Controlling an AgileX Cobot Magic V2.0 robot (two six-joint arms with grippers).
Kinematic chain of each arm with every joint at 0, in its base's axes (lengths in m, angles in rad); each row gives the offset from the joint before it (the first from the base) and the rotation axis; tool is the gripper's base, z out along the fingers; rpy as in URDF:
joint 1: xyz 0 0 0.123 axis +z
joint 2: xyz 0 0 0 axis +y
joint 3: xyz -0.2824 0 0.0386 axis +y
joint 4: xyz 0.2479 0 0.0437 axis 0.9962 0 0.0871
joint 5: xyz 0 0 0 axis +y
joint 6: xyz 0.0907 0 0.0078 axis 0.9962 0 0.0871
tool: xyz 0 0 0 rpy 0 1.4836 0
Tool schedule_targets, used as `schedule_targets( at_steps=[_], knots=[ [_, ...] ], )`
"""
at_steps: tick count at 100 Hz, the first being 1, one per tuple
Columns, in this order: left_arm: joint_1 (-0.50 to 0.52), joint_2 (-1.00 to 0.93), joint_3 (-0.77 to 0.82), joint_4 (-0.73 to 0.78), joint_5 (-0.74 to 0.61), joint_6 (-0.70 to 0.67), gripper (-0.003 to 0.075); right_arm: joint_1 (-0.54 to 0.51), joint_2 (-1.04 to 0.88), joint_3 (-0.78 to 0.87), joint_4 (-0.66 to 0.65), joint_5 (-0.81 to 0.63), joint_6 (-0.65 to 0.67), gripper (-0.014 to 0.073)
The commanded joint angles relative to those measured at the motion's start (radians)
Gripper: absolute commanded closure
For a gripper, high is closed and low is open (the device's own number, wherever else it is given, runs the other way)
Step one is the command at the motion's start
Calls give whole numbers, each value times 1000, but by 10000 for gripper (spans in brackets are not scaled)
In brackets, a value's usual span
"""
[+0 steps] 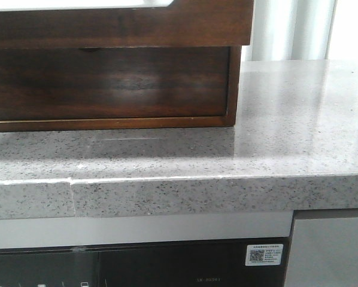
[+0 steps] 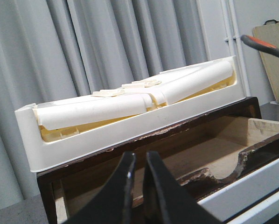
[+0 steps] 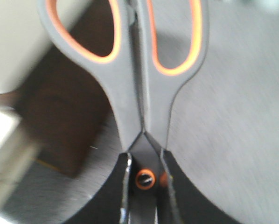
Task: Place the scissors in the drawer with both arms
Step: 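Lift the scissors and carry them over the open drawer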
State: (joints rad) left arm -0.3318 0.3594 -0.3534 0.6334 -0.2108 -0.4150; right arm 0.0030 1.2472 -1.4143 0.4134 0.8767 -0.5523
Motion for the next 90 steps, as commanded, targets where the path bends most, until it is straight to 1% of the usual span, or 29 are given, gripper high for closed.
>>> schedule_targets(
  at_steps=[1, 14, 27, 40, 52, 68, 90],
  knots=[
    [0, 4, -30, -22, -59, -10, 717, 61, -65, -26, 68, -94, -94, 718],
    [0, 4, -30, -22, -59, -10, 717, 188, -97, -37, 68, -159, -143, 718],
    [0, 4, -30, -22, -59, -10, 717, 301, -92, -98, 68, -154, -177, 718],
    [0, 4, -30, -22, -59, -10, 717, 410, -70, -151, 68, -163, -272, 718],
    [0, 4, -30, -22, -59, -10, 717, 466, -30, -187, 68, -163, -296, 718],
    [0, 4, -30, -22, -59, -10, 717, 516, 19, -198, 68, -159, -315, 718],
    [0, 4, -30, -22, -59, -10, 717, 553, 92, -198, 61, -160, -331, 718]
  ],
)
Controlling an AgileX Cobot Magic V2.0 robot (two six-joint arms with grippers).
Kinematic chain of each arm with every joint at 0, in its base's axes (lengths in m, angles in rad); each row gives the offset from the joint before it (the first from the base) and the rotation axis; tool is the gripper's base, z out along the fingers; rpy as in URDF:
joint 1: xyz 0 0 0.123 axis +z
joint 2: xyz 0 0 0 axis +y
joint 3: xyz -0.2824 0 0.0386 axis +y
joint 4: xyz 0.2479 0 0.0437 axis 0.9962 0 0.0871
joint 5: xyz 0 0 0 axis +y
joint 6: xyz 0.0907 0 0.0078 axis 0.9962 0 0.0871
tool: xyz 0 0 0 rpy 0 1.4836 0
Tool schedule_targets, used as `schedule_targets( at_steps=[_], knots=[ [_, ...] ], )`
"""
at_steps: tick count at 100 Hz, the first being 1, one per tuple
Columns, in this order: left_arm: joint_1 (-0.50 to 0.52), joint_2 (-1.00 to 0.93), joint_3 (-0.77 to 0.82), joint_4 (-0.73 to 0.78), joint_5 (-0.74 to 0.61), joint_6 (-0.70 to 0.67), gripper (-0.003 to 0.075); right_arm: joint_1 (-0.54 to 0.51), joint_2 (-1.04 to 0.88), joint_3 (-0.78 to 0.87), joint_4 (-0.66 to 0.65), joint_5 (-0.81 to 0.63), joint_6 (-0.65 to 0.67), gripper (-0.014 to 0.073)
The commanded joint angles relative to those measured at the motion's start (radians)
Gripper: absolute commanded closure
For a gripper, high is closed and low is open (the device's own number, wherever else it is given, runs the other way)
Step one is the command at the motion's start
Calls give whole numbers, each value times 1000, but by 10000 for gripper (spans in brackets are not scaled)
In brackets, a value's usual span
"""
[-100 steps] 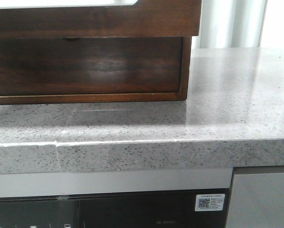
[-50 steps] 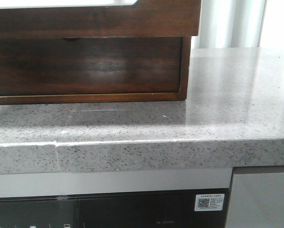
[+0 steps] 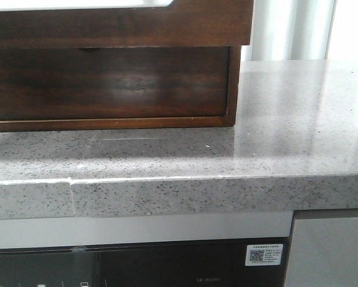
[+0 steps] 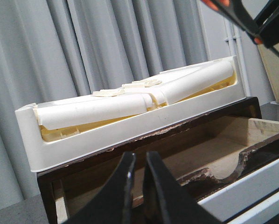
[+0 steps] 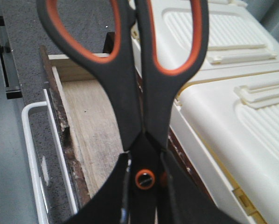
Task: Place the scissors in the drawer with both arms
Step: 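Lift the scissors and carry them over the open drawer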
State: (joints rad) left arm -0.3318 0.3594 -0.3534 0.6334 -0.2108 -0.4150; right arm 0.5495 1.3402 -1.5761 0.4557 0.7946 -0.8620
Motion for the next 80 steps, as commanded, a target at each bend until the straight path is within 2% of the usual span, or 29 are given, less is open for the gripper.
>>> schedule_targets(
  at_steps=[1, 80],
  knots=[
    [0, 4, -30, -22, -59, -10, 717, 7, 2, -36, 18, -78, -21, 718],
    [0, 4, -30, -22, -59, -10, 717, 7, 181, -36, -11, -76, -53, 718]
  ],
)
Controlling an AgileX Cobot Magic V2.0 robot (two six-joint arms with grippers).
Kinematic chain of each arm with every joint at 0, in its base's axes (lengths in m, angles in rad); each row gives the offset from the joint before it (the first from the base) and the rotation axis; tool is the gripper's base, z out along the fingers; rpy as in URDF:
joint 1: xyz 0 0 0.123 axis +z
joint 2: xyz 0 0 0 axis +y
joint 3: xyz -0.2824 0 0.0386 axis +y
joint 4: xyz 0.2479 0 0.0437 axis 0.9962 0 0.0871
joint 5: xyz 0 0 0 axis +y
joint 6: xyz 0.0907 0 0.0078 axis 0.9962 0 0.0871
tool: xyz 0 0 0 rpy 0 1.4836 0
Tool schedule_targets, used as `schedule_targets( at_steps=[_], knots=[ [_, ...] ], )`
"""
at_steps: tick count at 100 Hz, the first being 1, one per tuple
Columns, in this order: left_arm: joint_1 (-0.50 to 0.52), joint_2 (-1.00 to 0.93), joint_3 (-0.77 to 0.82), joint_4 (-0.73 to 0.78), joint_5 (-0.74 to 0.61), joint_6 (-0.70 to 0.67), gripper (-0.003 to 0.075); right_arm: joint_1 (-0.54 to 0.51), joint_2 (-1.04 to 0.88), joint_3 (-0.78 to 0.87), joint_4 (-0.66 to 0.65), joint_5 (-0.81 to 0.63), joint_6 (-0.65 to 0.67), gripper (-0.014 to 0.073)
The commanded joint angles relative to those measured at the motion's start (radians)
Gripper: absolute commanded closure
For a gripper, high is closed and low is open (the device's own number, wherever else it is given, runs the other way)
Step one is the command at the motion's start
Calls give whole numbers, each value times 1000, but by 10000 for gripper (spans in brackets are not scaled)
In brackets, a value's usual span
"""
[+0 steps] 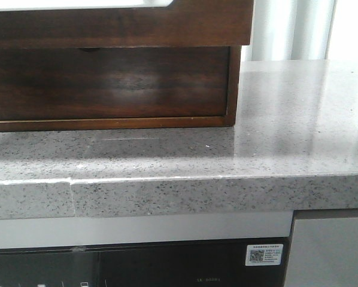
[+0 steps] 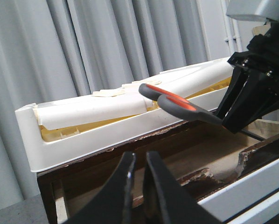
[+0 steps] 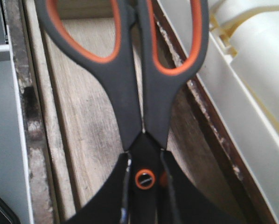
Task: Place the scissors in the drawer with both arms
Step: 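Lift the scissors and carry them over the open drawer, then lower the scissors into the drawer and open the right gripper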
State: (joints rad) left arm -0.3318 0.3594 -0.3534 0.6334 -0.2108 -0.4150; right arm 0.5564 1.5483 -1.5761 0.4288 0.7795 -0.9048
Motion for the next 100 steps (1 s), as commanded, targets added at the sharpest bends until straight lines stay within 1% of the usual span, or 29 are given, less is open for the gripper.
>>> schedule_targets(
  at_steps=[1, 100],
  knots=[
    [0, 4, -30, -22, -59, -10, 717, 0, -26, -36, 16, -59, -10, 718],
    [0, 4, -30, -22, -59, -10, 717, 0, 5, -36, 12, -12, -10, 710]
  ],
)
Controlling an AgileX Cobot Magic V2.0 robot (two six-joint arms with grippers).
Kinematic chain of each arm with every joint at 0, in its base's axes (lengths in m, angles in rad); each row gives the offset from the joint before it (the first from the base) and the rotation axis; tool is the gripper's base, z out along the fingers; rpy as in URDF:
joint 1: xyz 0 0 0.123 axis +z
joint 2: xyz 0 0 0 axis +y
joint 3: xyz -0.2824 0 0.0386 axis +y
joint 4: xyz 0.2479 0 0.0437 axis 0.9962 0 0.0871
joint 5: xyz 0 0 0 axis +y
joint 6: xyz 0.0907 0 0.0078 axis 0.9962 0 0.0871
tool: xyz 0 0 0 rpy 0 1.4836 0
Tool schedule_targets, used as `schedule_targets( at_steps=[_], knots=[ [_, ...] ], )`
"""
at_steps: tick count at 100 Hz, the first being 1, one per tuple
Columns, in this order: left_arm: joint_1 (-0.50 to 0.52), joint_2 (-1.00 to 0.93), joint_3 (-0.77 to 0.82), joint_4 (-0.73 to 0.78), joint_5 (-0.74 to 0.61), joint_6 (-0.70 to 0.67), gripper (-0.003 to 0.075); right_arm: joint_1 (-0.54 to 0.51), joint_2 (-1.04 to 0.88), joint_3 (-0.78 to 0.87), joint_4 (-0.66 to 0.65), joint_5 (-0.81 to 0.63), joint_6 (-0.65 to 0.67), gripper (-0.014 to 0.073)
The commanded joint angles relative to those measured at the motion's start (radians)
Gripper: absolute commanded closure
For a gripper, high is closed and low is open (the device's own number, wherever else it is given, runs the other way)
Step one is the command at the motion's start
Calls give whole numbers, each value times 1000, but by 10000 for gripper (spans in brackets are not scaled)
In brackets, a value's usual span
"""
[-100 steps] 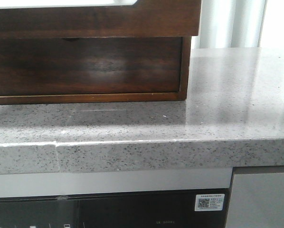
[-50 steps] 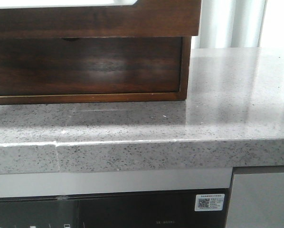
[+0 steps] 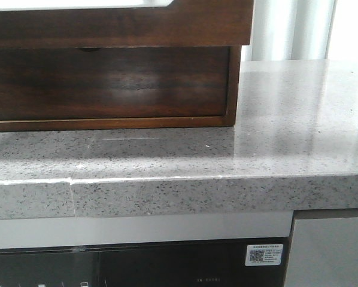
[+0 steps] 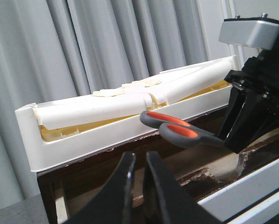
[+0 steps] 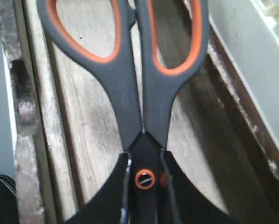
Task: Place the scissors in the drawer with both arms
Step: 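Lower the scissors into the drawer and open the right gripper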
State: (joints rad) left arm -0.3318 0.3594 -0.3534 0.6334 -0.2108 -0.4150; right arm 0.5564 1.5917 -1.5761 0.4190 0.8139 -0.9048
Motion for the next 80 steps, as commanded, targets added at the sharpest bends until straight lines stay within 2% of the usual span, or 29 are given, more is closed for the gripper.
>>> schedule_targets(
  at_steps=[1, 8, 25, 32, 70, 80],
  knots=[
    [0, 4, -30, -22, -59, -10, 716, 0, -38, -36, 22, -47, -10, 707],
    [0, 4, -30, -22, -59, -10, 717, 0, -38, -36, 22, -44, -10, 663],
    [0, 4, -30, -22, -59, -10, 717, 0, -38, -36, 22, -42, -10, 487],
    [0, 4, -30, -22, -59, -10, 717, 0, -38, -36, 22, -42, -10, 447],
    [0, 4, -30, -22, -59, -10, 717, 0, -49, -36, 22, -44, -10, 451],
    [0, 4, -30, -22, -59, -10, 717, 0, -77, -36, 22, -76, 16, 515]
  ],
)
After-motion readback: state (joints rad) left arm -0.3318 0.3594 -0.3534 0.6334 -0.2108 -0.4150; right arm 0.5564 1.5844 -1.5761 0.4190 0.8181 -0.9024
